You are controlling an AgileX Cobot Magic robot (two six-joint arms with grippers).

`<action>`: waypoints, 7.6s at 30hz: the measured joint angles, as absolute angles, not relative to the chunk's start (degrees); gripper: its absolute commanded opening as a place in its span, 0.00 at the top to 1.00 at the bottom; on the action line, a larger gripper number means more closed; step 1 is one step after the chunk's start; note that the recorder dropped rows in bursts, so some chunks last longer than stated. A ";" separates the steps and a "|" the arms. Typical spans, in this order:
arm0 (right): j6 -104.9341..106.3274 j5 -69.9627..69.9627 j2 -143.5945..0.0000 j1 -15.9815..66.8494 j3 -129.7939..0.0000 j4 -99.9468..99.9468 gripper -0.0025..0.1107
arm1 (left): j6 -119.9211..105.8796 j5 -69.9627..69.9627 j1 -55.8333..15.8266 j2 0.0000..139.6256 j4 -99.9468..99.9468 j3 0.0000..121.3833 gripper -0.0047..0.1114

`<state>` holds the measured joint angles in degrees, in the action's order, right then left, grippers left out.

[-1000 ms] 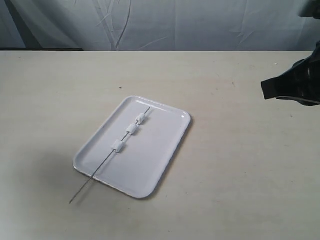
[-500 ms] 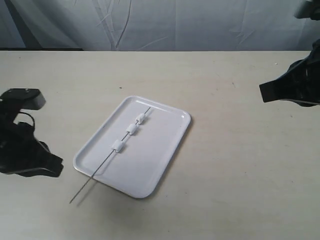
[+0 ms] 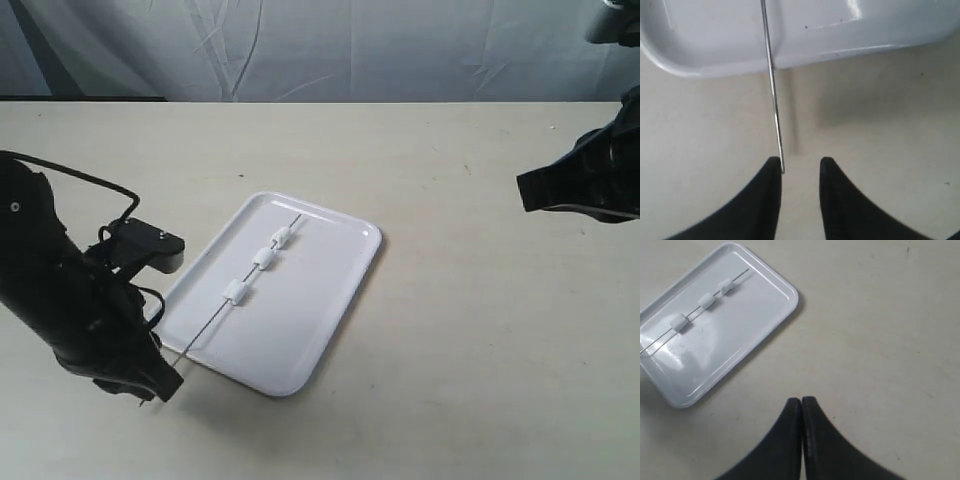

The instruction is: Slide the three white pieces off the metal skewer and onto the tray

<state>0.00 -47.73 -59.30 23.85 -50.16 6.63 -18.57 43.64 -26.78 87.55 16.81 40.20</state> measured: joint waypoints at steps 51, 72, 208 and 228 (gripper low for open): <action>41.95 -31.13 -86.01 23.95 -45.28 84.80 0.67 | -13.96 43.95 -30.18 76.18 24.83 34.97 0.96; 60.61 -40.73 -99.08 24.06 -52.05 99.81 0.49 | -21.47 43.67 -30.18 65.93 41.95 30.84 0.96; 63.85 -44.27 -112.90 30.97 -59.78 99.43 0.63 | -12.98 39.65 -30.18 72.55 37.79 29.17 0.96; 64.00 -44.28 -112.90 30.97 -59.78 99.52 0.67 | -18.17 40.83 -30.18 72.55 42.73 29.17 0.96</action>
